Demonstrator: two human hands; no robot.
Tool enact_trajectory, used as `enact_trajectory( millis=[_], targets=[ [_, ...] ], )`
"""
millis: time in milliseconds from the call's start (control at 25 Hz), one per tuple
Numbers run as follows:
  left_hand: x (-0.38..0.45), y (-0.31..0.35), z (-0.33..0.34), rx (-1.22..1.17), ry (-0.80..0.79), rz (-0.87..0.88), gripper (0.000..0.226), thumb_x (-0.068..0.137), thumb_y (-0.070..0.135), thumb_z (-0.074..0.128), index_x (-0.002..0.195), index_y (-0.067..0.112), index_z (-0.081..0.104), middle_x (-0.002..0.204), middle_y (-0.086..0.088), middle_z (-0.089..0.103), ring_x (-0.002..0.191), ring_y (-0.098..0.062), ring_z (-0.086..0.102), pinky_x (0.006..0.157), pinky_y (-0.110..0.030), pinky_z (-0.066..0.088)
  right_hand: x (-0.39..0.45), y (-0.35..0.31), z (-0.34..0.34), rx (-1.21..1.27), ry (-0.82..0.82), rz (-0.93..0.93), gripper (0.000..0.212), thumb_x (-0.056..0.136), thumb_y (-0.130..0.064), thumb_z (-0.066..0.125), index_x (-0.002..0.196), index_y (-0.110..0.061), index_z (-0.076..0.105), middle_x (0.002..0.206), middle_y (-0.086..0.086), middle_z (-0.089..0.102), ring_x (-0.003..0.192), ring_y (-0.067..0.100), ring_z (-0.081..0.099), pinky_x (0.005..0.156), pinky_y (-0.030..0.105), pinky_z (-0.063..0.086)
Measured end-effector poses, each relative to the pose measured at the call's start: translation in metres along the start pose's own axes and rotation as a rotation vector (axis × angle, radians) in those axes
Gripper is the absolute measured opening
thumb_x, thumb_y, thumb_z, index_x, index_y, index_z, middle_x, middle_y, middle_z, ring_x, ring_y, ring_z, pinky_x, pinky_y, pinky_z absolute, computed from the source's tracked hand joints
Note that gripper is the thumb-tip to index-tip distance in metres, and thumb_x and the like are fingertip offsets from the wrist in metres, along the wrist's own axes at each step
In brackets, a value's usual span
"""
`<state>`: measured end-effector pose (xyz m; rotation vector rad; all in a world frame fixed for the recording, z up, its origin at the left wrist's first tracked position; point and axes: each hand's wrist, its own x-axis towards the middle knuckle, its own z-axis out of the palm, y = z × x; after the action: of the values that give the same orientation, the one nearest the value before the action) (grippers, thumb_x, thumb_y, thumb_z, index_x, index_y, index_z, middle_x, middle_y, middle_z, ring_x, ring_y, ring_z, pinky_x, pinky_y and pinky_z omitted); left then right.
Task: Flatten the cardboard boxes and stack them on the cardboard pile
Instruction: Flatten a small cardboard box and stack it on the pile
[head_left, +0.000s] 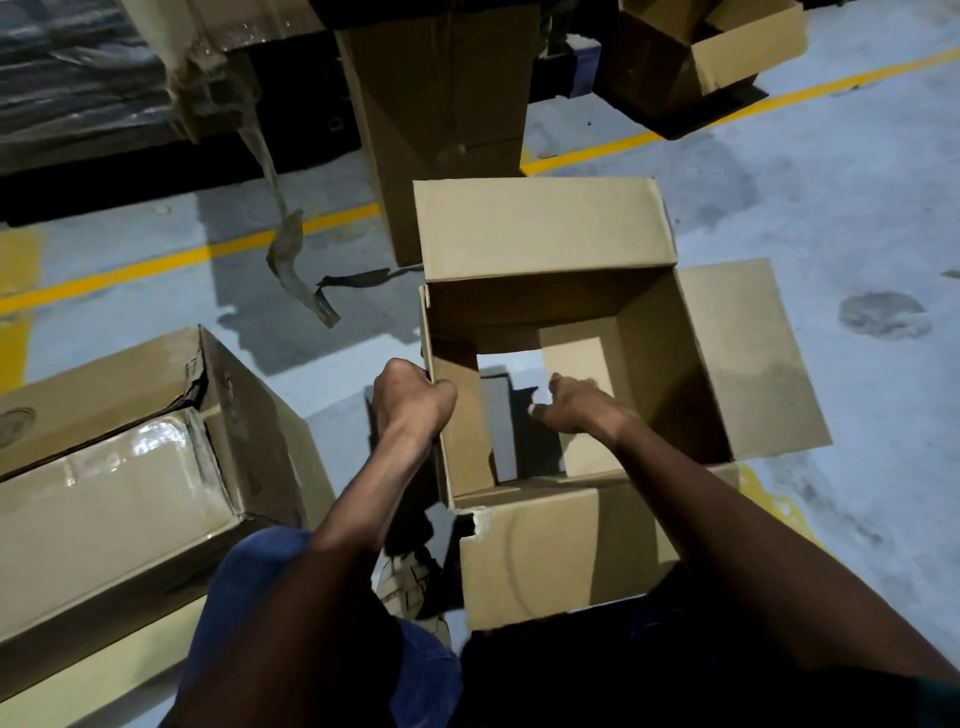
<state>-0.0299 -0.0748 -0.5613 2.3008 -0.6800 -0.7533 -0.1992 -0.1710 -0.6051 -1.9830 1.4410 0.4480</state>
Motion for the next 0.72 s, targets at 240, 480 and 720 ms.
enact_trajectory(
  millis=[240, 480, 720],
  targets=[
    [0.006, -0.007, 0.002, -0.006, -0.019, 0.024, 0.014, 0.075, 0.006, 0.067, 0.065, -0.002, 0.062, 0.060, -0.012, 0.050, 0.053, -0.024, 0.051, 0.051, -0.030, 0.038, 0.001, 0.036, 0.015, -0.295, -0.258, 0.100, 0.054, 0.099, -0.044, 0.053, 0.140, -0.009, 0.050, 0.147, 0.013, 0.049, 0.135, 0.034, 0.044, 0.115, 0.049, 0.026],
    [0.005, -0.004, 0.001, 0.002, -0.038, 0.016, 0.020, 0.075, 0.006, 0.068, 0.062, 0.010, 0.054, 0.062, -0.009, 0.045, 0.056, -0.021, 0.048, 0.051, -0.031, 0.037, 0.008, -0.003, 0.001, 0.013, -0.110, -0.041, 0.057, 0.096, -0.043, 0.058, 0.146, -0.021, 0.041, 0.142, 0.009, 0.053, 0.121, 0.030, 0.055, 0.096, 0.041, 0.049],
    [-0.003, 0.000, 0.001, -0.048, -0.075, 0.039, 0.018, 0.078, 0.010, 0.072, 0.072, -0.006, 0.064, 0.068, -0.018, 0.063, 0.062, -0.030, 0.064, 0.054, -0.033, 0.047, 0.007, -0.010, 0.016, 0.169, -0.157, -0.182, 0.074, 0.099, -0.040, 0.056, 0.159, -0.028, 0.015, 0.158, 0.011, 0.036, 0.143, 0.035, 0.036, 0.116, 0.049, 0.031]
  ],
)
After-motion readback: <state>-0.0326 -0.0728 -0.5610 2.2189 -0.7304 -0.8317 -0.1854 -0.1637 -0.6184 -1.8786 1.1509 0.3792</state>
